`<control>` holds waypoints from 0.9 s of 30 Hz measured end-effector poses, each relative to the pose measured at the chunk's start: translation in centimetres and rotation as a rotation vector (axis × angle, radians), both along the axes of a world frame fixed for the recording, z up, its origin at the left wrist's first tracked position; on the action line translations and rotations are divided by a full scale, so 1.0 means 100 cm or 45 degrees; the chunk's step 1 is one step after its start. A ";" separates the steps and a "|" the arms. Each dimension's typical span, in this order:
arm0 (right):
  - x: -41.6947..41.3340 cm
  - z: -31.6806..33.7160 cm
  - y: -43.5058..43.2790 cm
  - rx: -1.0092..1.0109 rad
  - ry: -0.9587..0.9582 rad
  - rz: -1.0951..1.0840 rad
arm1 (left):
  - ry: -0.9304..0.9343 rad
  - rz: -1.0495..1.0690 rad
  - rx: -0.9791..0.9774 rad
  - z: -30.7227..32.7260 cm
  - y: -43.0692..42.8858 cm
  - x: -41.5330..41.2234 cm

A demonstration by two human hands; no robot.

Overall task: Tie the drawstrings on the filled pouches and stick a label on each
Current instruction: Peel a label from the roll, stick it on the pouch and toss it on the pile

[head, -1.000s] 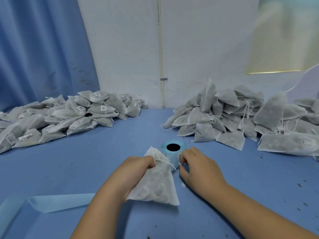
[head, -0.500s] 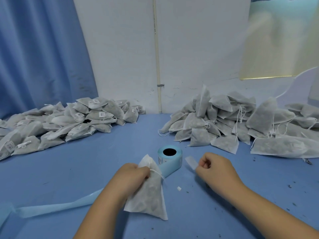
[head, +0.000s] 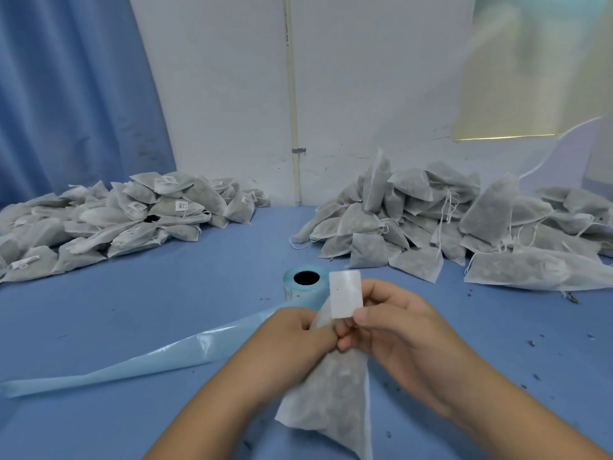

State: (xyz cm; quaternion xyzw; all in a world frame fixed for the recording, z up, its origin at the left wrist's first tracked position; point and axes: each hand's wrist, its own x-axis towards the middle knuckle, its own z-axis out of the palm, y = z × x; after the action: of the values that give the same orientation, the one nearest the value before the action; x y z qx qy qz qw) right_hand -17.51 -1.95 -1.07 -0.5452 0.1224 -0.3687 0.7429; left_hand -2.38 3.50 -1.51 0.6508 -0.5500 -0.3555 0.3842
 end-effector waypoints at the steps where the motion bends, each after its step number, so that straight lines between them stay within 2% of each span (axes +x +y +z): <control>1: -0.002 -0.001 -0.002 0.026 -0.005 -0.042 | 0.071 -0.014 0.017 0.000 0.000 -0.001; 7: -0.003 -0.005 -0.007 0.054 0.003 -0.206 | 0.350 -0.101 0.100 -0.003 0.002 -0.004; 10: -0.004 -0.004 -0.004 -0.026 0.100 -0.328 | 0.425 -0.073 0.124 -0.004 0.001 -0.005; 15: -0.010 -0.003 -0.003 -0.626 0.437 -0.799 | 0.498 0.029 0.175 -0.004 0.000 -0.003; 18: -0.013 -0.005 -0.002 -1.133 0.540 -1.032 | 0.518 0.053 0.188 -0.003 0.000 0.000; 22: -0.011 -0.010 0.000 -1.665 0.737 -1.090 | 0.565 0.042 0.183 -0.002 0.000 0.000; 27: -0.009 -0.009 0.001 -1.892 0.936 -0.986 | 0.624 0.005 0.132 -0.001 0.001 -0.001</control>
State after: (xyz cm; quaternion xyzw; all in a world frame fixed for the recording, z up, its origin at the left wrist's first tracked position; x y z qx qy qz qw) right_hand -18.45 -1.85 -1.98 -0.8870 0.2566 -0.3792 -0.0603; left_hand -2.44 3.63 -1.64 0.5649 -0.4202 -0.5298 0.4729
